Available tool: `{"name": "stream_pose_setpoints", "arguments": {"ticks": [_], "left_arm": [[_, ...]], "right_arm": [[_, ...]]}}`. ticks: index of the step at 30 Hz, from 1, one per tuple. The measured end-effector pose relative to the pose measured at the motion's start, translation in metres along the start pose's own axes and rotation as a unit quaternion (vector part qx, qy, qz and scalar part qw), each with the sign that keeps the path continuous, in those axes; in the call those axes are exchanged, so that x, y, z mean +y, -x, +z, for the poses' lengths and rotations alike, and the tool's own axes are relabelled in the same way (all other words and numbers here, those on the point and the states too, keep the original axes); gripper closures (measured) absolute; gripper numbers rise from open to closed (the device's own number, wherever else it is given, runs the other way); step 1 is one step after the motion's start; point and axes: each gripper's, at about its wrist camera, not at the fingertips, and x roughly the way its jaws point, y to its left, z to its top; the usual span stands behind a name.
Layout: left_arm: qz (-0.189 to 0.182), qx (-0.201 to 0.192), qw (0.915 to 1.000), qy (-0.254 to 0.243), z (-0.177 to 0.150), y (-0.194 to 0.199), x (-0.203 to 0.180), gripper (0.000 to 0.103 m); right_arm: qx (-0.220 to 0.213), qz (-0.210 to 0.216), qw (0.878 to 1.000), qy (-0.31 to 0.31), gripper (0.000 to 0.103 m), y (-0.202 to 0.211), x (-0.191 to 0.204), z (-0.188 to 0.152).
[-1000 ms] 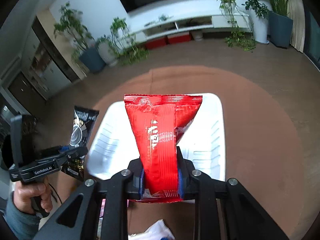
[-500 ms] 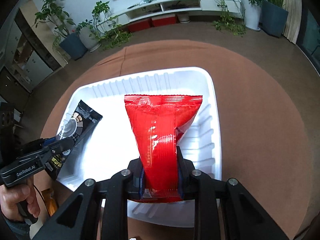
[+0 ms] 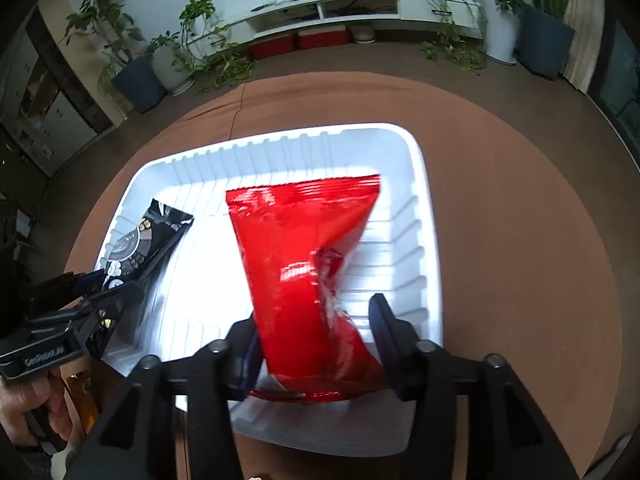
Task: Organize snacks
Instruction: 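Move both tools back over the remaining snack pile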
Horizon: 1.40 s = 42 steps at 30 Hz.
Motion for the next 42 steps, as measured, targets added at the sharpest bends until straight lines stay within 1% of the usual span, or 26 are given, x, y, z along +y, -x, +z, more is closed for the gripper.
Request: {"name": "stream_pose_setpoints", "arguments": {"ticks": [3, 4, 5, 6, 7, 9, 10, 13, 15, 17, 18, 19, 20, 23, 25, 26, 28, 31, 33, 34, 37, 40, 42], "left_arm": [[-0.006, -0.018, 0.9998, 0.002, -0.001, 0.026, 0.005, 0.031], [-0.008, -0.023, 0.9997, 0.003, 0.006, 0.033, 0.006, 0.028], [-0.010, -0.032, 0.9994, 0.004, 0.004, 0.043, 0.005, 0.021], [-0.013, -0.039, 0.9992, 0.005, 0.002, 0.055, 0.007, 0.015], [-0.019, -0.050, 0.9985, 0.009, -0.004, 0.069, 0.007, 0.013], [-0.025, -0.069, 0.9972, 0.013, -0.012, 0.103, 0.008, 0.004], [-0.028, -0.079, 0.9964, 0.014, -0.014, 0.117, 0.011, 0.003], [-0.039, -0.110, 0.9930, 0.018, -0.041, 0.154, 0.016, 0.001], [-0.037, -0.128, 0.9909, 0.021, -0.069, 0.174, 0.017, 0.000], [-0.039, -0.131, 0.9903, 0.025, -0.097, 0.191, 0.016, 0.000], [-0.040, -0.129, 0.9905, 0.027, -0.111, 0.193, 0.015, 0.000], [-0.034, -0.125, 0.9911, 0.031, -0.131, 0.196, 0.013, 0.000], [-0.029, -0.120, 0.9918, 0.033, -0.146, 0.197, 0.013, 0.000], [-0.009, -0.092, 0.9947, 0.047, -0.189, 0.193, 0.012, 0.001], [0.001, -0.075, 0.9947, 0.071, -0.214, 0.189, 0.014, 0.001], [0.003, -0.068, 0.9945, 0.079, -0.223, 0.186, 0.014, 0.001], [0.009, -0.057, 0.9951, 0.080, -0.238, 0.179, 0.011, 0.001], [0.013, -0.052, 0.9957, 0.075, -0.250, 0.176, 0.004, 0.001], [0.012, -0.059, 0.9961, 0.064, -0.251, 0.177, -0.004, 0.001], [0.009, -0.065, 0.9965, 0.053, -0.251, 0.180, -0.010, 0.001], [0.006, -0.072, 0.9974, 0.008, -0.243, 0.186, -0.033, 0.001], [0.005, -0.063, 0.9974, -0.036, -0.237, 0.182, -0.057, 0.001], [0.000, -0.050, 0.9971, -0.058, -0.235, 0.177, -0.071, 0.001]], "right_arm": [[-0.018, 0.006, 1.000, -0.006, 0.040, 0.017, -0.005, -0.002], [-0.026, 0.008, 1.000, -0.006, 0.039, 0.024, -0.006, -0.002], [-0.036, 0.010, 0.999, -0.006, 0.038, 0.033, -0.007, -0.003], [-0.047, 0.012, 0.999, -0.006, 0.034, 0.041, -0.007, -0.003], [-0.064, 0.017, 0.998, -0.006, 0.032, 0.055, -0.008, -0.006], [-0.089, 0.027, 0.996, -0.005, 0.027, 0.077, -0.010, -0.012], [-0.106, 0.035, 0.994, -0.006, 0.024, 0.092, -0.012, -0.018], [-0.143, 0.062, 0.988, -0.011, 0.018, 0.127, -0.014, -0.043], [-0.161, 0.078, 0.984, -0.016, 0.015, 0.146, -0.016, -0.067], [-0.164, 0.089, 0.982, -0.018, 0.014, 0.156, -0.014, -0.088], [-0.162, 0.095, 0.982, -0.018, 0.014, 0.160, -0.014, -0.104], [-0.161, 0.096, 0.982, -0.019, 0.014, 0.162, -0.014, -0.114], [-0.158, 0.100, 0.982, -0.021, 0.014, 0.164, -0.013, -0.131], [-0.150, 0.111, 0.982, -0.024, 0.014, 0.165, -0.005, -0.171], [-0.141, 0.120, 0.982, -0.030, 0.014, 0.164, 0.001, -0.198], [-0.138, 0.123, 0.982, -0.033, 0.014, 0.164, 0.003, -0.206], [-0.131, 0.122, 0.983, -0.029, 0.014, 0.163, 0.012, -0.225], [-0.127, 0.105, 0.986, -0.002, 0.014, 0.161, 0.030, -0.244], [-0.122, 0.090, 0.988, 0.018, 0.016, 0.158, 0.039, -0.253], [-0.119, 0.085, 0.989, 0.026, 0.018, 0.156, 0.042, -0.254], [-0.113, 0.093, 0.989, 0.026, 0.019, 0.153, 0.043, -0.257], [-0.105, 0.092, 0.990, 0.033, 0.019, 0.150, 0.047, -0.262], [-0.104, 0.090, 0.990, 0.040, 0.019, 0.148, 0.050, -0.264]]}}
